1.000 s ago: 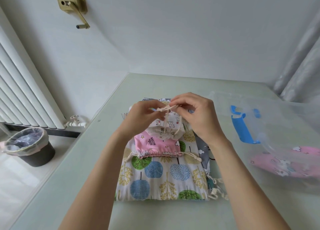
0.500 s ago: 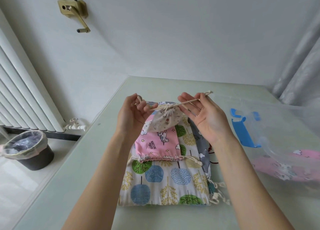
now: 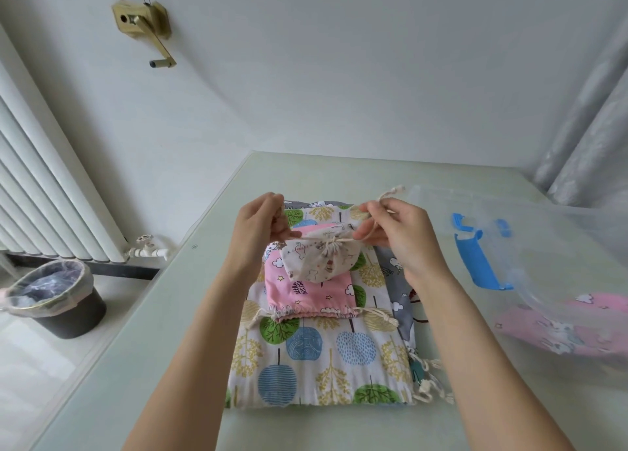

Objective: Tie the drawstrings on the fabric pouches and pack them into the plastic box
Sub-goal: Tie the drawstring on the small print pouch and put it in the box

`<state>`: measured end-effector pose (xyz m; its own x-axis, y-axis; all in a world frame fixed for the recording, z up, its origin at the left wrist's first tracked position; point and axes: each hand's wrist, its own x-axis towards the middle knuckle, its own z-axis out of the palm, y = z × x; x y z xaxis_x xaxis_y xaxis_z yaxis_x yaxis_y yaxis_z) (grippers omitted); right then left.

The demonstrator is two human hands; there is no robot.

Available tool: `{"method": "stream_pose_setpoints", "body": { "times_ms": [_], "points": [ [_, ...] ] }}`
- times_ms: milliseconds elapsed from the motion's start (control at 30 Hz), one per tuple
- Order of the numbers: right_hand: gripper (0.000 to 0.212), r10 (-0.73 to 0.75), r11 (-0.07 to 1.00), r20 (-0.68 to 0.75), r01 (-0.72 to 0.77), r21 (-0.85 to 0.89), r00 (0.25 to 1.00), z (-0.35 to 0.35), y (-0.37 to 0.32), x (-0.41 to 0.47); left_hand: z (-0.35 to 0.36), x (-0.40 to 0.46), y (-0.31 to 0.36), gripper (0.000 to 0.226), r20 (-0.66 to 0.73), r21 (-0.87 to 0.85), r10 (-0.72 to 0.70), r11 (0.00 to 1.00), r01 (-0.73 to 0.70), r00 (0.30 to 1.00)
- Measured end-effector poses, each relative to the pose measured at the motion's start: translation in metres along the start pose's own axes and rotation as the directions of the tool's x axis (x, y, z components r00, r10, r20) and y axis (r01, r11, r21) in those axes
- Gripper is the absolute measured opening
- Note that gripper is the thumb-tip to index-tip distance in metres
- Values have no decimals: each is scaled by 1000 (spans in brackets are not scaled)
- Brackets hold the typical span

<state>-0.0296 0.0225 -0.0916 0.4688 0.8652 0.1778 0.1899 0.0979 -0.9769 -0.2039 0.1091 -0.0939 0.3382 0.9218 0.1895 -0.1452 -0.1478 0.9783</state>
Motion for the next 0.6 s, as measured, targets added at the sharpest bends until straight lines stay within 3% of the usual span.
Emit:
{"method": "stream_pose_setpoints", "body": {
  "times_ms": [67,100,167,233,300,400,500,600],
  "points": [
    [21,14,911,7,-10,-412,1000,-10,7,2,2,-3,0,30,54,97,17,995,-22,998],
    [28,15,779,13,-4,-627,1000,-14,9,2,3,-3,-1,26,70,124,12,992,-21,997],
    [33,-17,600,30,34,-799,999,-21,6,2,2,-1,-1,17,88,134,-7,991,-5,996],
    [19,-83,618,91,122,-777,992,-24,-4,-2,0,2,-2,7,98,137,-19,990,6,995],
    [5,-124,668,247,265,-695,961,-23,-12,-4,-3,3,-2,4,92,142,-18,990,5,996],
    [12,-9,705,459,332,-627,888,-14,-8,-6,-7,3,0,15,80,130,2,991,-12,997],
    [13,-25,632,451,363,-684,892,-4,8,-4,-11,4,0,27,99,196,52,978,-71,994],
    [7,-98,628,420,384,-677,902,-3,12,0,-16,5,-2,27,155,425,137,885,-191,978]
  ]
}}
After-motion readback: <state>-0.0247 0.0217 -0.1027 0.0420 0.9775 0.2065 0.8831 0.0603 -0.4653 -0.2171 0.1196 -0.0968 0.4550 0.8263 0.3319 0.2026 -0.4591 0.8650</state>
